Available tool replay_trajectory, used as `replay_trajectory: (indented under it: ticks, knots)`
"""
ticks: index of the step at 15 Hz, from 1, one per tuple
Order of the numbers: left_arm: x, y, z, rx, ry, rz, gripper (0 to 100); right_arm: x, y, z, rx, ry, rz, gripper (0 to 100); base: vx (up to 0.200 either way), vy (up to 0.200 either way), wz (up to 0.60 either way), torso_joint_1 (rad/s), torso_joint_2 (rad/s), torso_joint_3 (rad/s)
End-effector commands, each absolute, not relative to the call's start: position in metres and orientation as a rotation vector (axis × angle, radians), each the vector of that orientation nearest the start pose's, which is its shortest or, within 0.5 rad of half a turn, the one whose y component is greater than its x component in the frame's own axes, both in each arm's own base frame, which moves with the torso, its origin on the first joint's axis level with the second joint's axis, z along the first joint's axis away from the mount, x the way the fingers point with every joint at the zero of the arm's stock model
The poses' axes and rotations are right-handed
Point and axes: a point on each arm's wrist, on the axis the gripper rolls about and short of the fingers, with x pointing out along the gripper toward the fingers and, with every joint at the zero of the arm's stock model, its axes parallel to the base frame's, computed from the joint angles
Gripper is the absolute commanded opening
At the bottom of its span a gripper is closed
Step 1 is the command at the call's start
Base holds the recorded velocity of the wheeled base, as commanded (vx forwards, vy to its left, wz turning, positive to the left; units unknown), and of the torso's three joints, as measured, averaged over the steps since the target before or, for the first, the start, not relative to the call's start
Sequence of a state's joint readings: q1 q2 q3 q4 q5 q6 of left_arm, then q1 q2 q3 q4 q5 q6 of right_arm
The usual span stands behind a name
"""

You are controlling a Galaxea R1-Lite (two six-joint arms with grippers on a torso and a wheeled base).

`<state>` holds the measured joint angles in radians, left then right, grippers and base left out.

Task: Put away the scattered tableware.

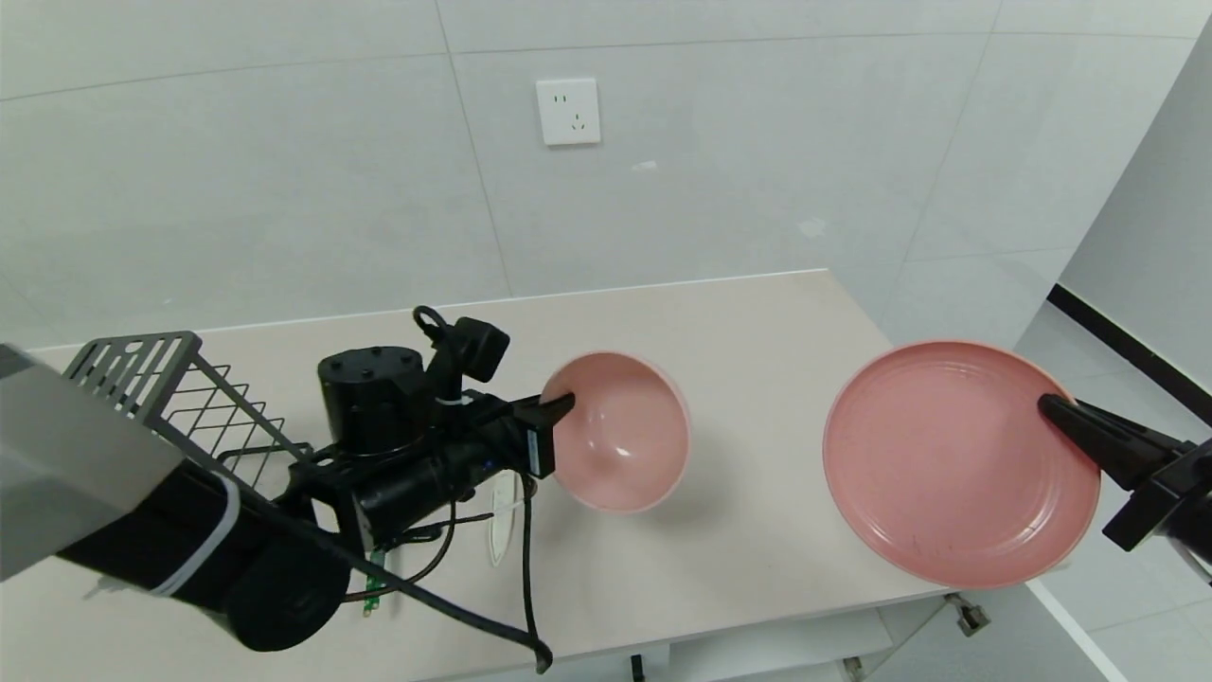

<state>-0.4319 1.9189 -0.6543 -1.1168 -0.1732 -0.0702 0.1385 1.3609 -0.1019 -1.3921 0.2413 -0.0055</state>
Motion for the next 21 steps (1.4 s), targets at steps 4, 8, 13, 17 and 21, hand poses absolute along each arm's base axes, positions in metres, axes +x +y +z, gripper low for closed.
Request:
replay_trajectory:
  ticks: [4, 8, 13, 17, 21]
  knots:
    - [0.217, -0.104, 0.15, -0.058, 0.082, -0.608, 0, 0.149, 0.026, 0.17, -0.011, -0.176, 0.378, 0, 0.0, 0.0, 0.0, 0.0, 0.0, 0.0]
    - [0.184, -0.089, 0.175, -0.052, -0.035, -0.624, 0, 0.135, 0.023, 0.17, -0.008, -0.198, 0.369, 0, 0.0, 0.0, 0.0, 0.0, 0.0, 0.0]
    - [0.181, -0.081, 0.186, -0.109, -0.1, -0.586, 0, 0.131, 0.024, 0.165, -0.013, -0.183, 0.373, 0, 0.0, 0.0, 0.0, 0.0, 0.0, 0.0]
    - [0.179, -0.075, 0.188, -0.085, -0.117, -0.373, 0, 0.144, 0.026, 0.171, -0.003, -0.193, 0.374, 0, 0.0, 0.0, 0.0, 0.0, 0.0, 0.0]
    - [0.169, -0.094, 0.174, -0.131, -0.199, -0.38, 0, 0.143, 0.027, 0.171, -0.004, -0.193, 0.383, 0, 0.0, 0.0, 0.0, 0.0, 0.0, 0.0]
